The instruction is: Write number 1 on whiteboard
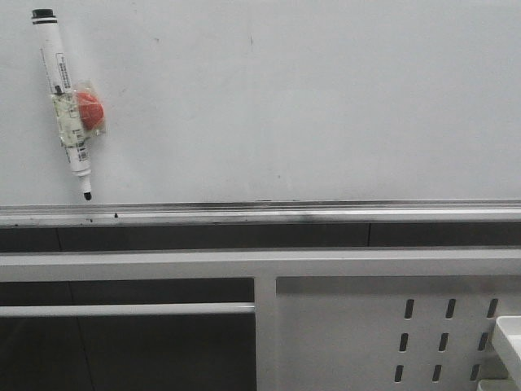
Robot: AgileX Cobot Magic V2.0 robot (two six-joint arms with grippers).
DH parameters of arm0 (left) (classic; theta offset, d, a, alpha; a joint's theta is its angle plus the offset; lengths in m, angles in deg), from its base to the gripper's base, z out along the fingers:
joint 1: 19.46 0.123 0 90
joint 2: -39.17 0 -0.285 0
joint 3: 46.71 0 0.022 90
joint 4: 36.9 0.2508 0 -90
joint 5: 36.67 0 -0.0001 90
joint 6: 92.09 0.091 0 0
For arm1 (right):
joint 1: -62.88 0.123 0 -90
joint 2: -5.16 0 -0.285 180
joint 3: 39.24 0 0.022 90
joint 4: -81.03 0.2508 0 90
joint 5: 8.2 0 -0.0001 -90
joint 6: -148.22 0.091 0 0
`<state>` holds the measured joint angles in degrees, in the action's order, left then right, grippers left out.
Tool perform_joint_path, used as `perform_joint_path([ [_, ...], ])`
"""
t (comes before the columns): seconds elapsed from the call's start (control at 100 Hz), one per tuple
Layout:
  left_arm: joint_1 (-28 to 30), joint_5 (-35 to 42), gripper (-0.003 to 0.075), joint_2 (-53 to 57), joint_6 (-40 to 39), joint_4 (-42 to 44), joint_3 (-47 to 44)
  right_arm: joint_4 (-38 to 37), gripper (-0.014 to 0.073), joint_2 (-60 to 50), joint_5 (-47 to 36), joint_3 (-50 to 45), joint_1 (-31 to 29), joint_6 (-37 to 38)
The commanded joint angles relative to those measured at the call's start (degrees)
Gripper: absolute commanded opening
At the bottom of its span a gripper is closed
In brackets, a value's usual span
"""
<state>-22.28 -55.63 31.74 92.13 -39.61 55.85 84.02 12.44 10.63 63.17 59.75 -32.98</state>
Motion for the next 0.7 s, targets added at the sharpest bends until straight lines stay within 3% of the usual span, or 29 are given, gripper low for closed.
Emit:
perform_joint_path([
  [0.0,-0.51,3.65,-0.002,1.23,0.0,-0.16,-2.01,-0.76,-0.0069,-1.27,-1.42,-0.86,-0.34,-0.22],
  [0.27,-0.51,4.29,-0.002,1.23,0.0,-0.59,-2.01,-0.76,-0.0069,-1.27,-1.42,-0.86,-0.34,-0.22],
  [0.53,-0.51,10.9,-0.002,1.23,0.0,-1.36,-2.01,-0.76,-0.0069,-1.27,-2.28,-0.86,-0.34,-0.22],
  [0.69,-0.51,11.42,-0.002,1.23,0.0,-1.36,-2.01,-1.09,-0.0069,-1.27,-15.76,-0.86,-0.34,-0.22],
])
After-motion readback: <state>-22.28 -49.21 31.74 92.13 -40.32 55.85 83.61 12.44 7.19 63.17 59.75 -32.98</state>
